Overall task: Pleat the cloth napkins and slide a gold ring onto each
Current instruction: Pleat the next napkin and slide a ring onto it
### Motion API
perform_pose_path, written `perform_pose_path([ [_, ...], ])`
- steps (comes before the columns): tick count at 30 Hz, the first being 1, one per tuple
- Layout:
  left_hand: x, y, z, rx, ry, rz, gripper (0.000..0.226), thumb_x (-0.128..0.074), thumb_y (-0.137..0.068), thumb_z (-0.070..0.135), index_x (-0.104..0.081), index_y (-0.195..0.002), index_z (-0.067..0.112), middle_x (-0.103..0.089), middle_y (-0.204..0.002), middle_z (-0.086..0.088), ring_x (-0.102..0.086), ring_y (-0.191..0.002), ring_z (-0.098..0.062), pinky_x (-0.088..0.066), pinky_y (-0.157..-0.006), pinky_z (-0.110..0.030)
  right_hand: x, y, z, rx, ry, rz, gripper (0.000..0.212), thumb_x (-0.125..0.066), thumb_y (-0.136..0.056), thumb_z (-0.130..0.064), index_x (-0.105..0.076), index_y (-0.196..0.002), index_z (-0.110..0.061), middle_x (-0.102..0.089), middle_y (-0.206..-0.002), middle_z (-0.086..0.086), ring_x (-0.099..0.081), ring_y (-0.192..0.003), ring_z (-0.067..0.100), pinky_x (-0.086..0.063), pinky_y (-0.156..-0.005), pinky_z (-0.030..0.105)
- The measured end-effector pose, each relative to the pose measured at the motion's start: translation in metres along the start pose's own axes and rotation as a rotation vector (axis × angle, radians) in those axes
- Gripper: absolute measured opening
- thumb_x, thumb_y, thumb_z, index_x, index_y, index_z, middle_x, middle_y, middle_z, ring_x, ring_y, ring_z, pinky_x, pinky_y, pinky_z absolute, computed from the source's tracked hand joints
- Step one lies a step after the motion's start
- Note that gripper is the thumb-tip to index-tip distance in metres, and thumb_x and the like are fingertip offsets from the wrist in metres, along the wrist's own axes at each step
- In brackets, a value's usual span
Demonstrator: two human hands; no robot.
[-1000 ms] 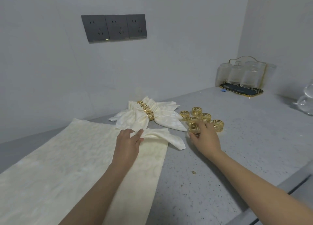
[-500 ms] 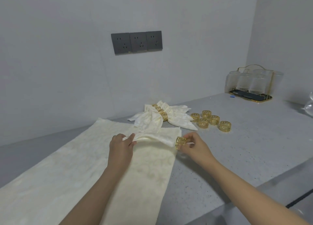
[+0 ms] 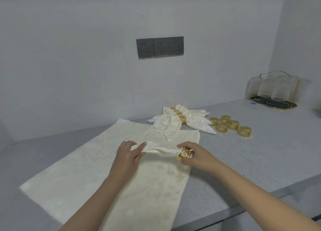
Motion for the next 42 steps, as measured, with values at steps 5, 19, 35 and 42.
perform_pose_path([
  [5,0.015,0.007,-0.007,-0.049,-0.001,0.034,0.050,-0.029,-0.101,0.047,-0.067,-0.114,0.018,-0.061,-0.087,-0.012,-0.044,-0.087,-0.021,-0.046,-0.077,-0.036,-0.011,0.004,-0.017,0.031,0.049,-0.105,0.045,-0.072,-0.077,-0.017,-0.054,-0.111,-0.039,-0.045,-0.121,-0.010,-0.052,-0.100,0.004,-0.038,-0.077,0.012],
  [19,0.026,0.015,-0.004,-0.150,-0.017,0.045,0.031,-0.035,-0.101,0.038,-0.052,-0.123,0.026,-0.061,-0.092,-0.013,-0.045,-0.086,-0.023,-0.041,-0.078,-0.034,-0.034,0.006,-0.029,0.000,0.050,-0.231,0.059,-0.073,-0.079,-0.018,-0.046,-0.130,-0.031,-0.052,-0.120,-0.012,-0.053,-0.101,0.003,-0.041,-0.083,0.012],
  [35,0.023,0.024,0.002,-0.174,-0.011,0.007,0.030,-0.039,-0.101,0.035,-0.051,-0.126,0.026,-0.061,-0.095,-0.011,-0.046,-0.087,-0.023,-0.040,-0.078,-0.033,-0.043,0.002,-0.022,-0.097,-0.081,-0.344,0.040,-0.073,-0.071,0.002,-0.055,-0.093,-0.026,-0.055,-0.088,-0.005,-0.051,-0.073,0.008,-0.039,-0.058,0.017],
  [42,0.021,0.029,-0.006,-0.140,0.021,-0.026,0.030,-0.036,-0.101,0.036,-0.052,-0.125,0.027,-0.061,-0.094,-0.010,-0.047,-0.090,-0.022,-0.043,-0.079,-0.035,-0.043,0.004,-0.025,-0.090,-0.089,-0.337,0.048,-0.078,-0.072,-0.005,-0.058,-0.111,-0.024,-0.057,-0.104,-0.005,-0.054,-0.086,0.005,-0.041,-0.067,0.011],
])
Point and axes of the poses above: each hand's wrist, its own y-axis away from the middle knuckle, its own x-axis out of the back of the hand, z = x × y, the point moved 6 cm from there along -y, towards the middle knuckle
